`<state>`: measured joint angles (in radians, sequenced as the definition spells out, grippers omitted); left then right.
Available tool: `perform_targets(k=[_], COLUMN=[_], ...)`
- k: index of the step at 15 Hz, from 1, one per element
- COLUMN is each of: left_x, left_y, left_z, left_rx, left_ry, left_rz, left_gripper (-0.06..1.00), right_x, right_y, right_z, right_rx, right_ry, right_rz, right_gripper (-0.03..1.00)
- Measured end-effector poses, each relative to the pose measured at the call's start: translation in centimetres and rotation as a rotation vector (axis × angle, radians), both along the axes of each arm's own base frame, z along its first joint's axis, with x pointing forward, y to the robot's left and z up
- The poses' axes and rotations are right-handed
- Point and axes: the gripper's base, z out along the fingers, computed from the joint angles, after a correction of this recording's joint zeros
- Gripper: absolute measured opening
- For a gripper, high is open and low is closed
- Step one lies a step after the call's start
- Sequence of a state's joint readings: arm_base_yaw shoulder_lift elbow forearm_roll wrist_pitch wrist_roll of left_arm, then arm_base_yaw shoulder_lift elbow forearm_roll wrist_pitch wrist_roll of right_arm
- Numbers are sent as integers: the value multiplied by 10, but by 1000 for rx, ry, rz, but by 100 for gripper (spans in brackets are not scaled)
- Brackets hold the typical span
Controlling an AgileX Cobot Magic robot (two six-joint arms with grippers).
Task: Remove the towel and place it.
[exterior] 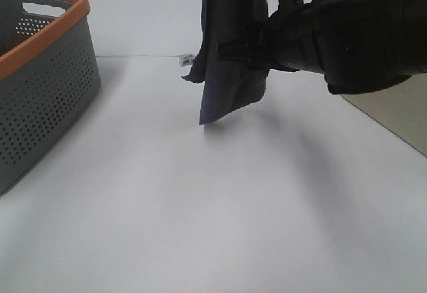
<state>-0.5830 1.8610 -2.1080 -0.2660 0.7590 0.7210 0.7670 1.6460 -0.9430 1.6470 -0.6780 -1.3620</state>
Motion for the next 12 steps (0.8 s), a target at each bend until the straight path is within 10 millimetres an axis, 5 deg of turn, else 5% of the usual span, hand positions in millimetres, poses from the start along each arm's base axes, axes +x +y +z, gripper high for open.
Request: perform_targets(k=[5,9,10,12], left_x=[0,0,0,0], left_y=[0,0,0,1], left_z=[0,0,0,-1], left_rx=[0,0,1,14], left_ry=[0,0,-1,-4], left_rz=[0,0,0,6], left_gripper=[0,0,0,0], right_x=[3,2,0,-5], right_y=[0,-1,-1,-1], right_z=[-9,-11,-10,3], right_rx=[-13,-48,-78,-79], right_ry=[-2,16,28,27], right_rz=[-25,-15,11,85], right_gripper=[43,19,0,0])
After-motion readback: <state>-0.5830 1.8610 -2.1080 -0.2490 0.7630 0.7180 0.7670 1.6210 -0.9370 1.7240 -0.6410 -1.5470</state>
